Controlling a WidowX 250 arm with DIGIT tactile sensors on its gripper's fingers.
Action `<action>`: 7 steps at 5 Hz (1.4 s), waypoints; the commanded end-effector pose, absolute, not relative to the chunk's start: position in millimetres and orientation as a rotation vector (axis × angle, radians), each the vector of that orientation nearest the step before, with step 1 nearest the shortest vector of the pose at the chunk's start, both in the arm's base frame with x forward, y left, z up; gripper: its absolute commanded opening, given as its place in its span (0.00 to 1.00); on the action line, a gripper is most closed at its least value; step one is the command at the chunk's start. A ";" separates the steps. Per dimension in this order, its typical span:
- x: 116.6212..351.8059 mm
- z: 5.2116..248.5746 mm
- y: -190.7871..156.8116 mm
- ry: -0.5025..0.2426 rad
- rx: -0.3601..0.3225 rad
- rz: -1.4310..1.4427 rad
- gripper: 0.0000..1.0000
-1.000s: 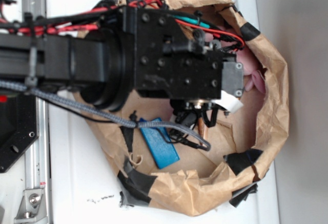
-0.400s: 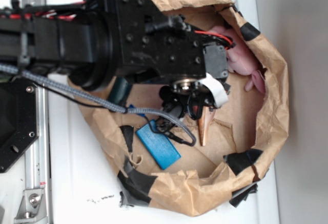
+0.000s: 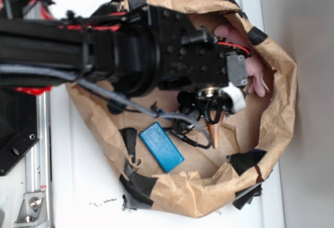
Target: Grab the shell.
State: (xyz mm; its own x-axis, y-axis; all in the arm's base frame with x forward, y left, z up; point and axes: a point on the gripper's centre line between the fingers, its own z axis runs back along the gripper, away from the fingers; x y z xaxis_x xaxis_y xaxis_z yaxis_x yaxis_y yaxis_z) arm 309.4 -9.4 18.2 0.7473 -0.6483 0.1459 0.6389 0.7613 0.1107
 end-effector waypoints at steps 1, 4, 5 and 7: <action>312.2 27.5 -27.2 -0.211 0.021 -0.656 0.10; 306.5 126.6 -12.0 -0.115 -0.016 -0.192 0.00; 291.1 160.3 -13.3 -0.068 0.029 -0.055 0.00; 305.5 143.3 -11.8 -0.094 0.045 -0.102 0.00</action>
